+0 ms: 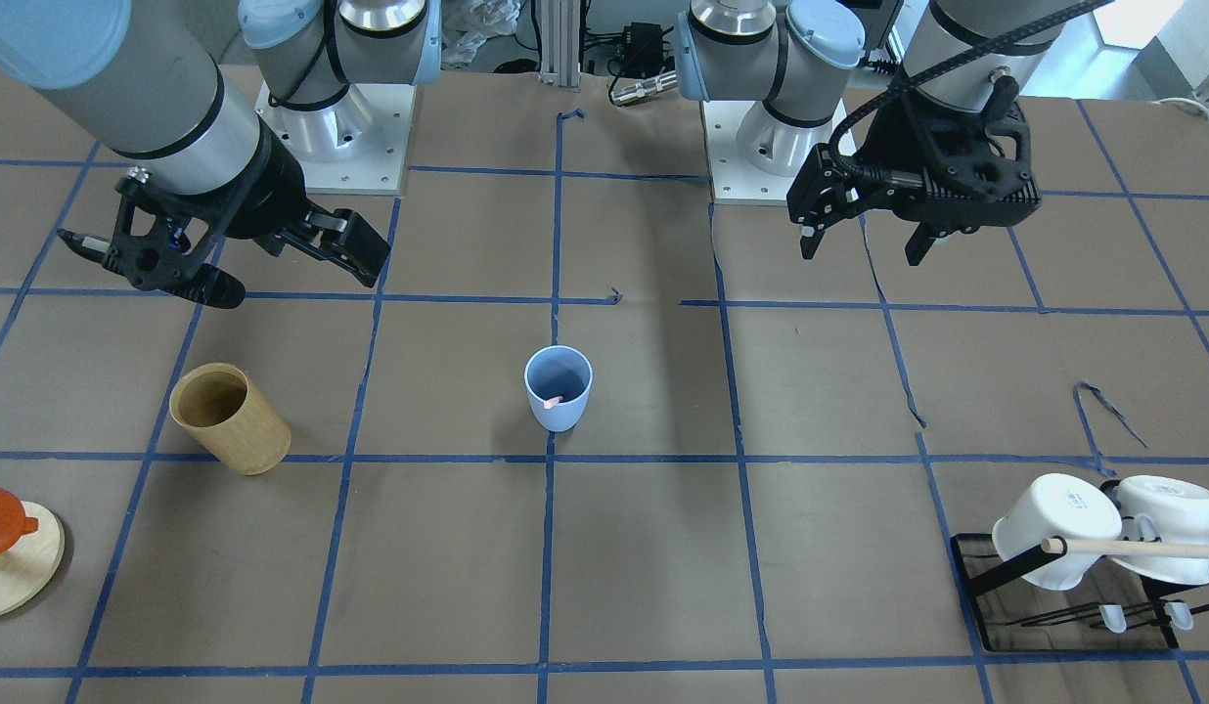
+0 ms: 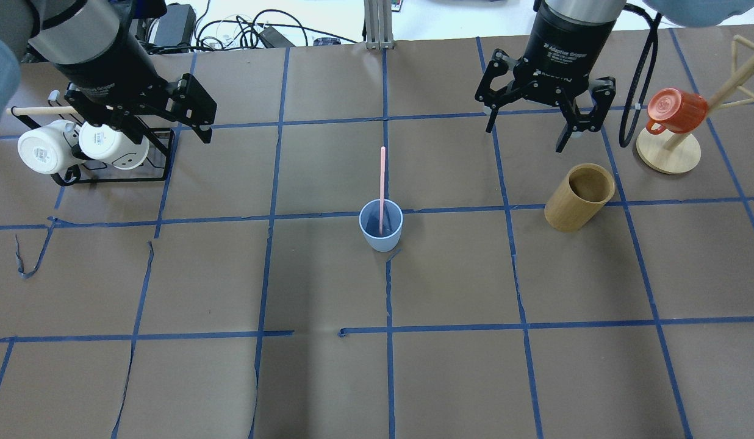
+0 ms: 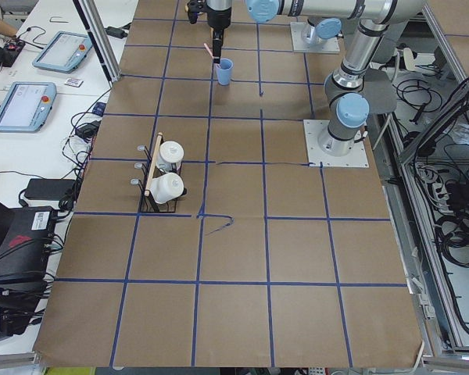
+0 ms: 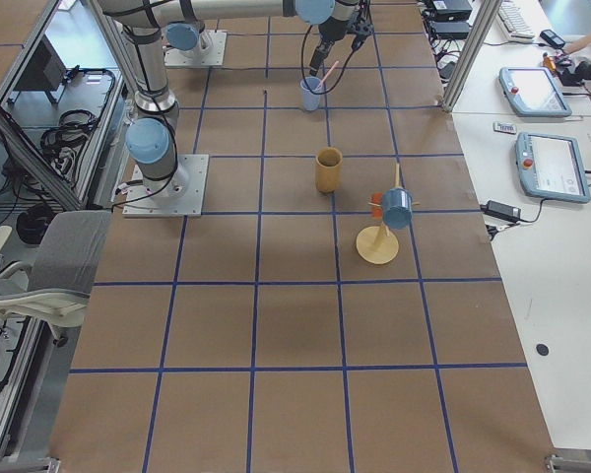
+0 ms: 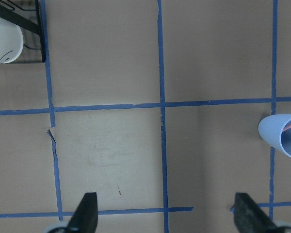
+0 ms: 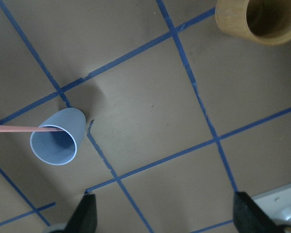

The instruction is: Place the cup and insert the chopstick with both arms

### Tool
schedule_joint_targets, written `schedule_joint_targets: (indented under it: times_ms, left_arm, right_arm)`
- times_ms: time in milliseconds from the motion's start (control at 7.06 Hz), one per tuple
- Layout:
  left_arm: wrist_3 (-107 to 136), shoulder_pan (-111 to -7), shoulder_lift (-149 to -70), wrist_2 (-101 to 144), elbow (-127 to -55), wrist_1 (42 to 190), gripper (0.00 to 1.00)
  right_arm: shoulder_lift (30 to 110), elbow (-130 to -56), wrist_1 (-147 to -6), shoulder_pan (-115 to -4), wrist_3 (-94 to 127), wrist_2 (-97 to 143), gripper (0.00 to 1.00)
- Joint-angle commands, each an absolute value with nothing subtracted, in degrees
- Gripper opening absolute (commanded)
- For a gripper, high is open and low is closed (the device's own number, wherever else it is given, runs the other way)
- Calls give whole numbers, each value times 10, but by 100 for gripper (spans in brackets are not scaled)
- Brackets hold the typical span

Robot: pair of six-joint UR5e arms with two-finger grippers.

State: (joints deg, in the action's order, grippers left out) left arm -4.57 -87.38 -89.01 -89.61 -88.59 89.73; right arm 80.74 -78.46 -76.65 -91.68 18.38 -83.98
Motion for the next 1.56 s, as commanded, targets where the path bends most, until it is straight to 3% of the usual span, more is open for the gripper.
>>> schedule_joint_targets:
  times_ms: [0,1417]
  left_arm:
    - [-46,-875,-889,-896,-887,897,100]
    - [-46,-875,-886,-896,-890,898,100]
  right_arm:
    - [818,-789,-787,-912,93,-870,100]
    - [844,-810,-809,-914,61,-908,100]
